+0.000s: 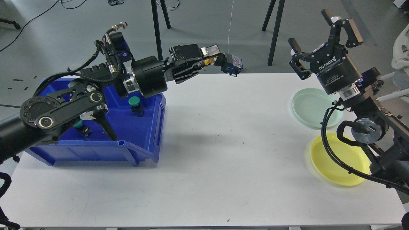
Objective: Pass button and place on color plate
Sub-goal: 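Lift the yellow button and extend the left arm toward the table center, then bring the right gripper to the yellow button and close on it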
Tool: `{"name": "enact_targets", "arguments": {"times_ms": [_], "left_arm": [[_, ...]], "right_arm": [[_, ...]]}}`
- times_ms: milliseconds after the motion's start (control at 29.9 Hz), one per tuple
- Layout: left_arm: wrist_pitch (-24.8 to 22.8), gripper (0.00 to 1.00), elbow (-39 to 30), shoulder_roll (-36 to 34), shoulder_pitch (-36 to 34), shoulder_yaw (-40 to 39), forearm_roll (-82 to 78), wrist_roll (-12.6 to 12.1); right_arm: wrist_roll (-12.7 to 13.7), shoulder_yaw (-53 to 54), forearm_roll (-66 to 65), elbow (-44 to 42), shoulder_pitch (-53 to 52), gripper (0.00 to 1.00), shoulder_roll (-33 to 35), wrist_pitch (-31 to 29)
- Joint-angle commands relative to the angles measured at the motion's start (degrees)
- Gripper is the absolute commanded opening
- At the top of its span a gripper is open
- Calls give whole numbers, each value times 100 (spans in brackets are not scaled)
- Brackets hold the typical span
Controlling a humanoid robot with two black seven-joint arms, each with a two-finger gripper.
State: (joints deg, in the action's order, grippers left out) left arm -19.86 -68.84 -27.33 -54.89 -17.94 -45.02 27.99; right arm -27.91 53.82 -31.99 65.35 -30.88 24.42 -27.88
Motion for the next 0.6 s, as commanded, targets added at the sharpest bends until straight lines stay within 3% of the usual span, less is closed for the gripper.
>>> {"name": "enact_targets", "arguments": {"times_ms": [0,568], "left_arm": [[122,15,99,184,119,1,28,1],[210,15,187,369,198,-8,37,1]], "right_arm": [[-9,-458,-317,276,100,99,-68,186],[-9,-917,-334,312,152,97,-807,213]]}}
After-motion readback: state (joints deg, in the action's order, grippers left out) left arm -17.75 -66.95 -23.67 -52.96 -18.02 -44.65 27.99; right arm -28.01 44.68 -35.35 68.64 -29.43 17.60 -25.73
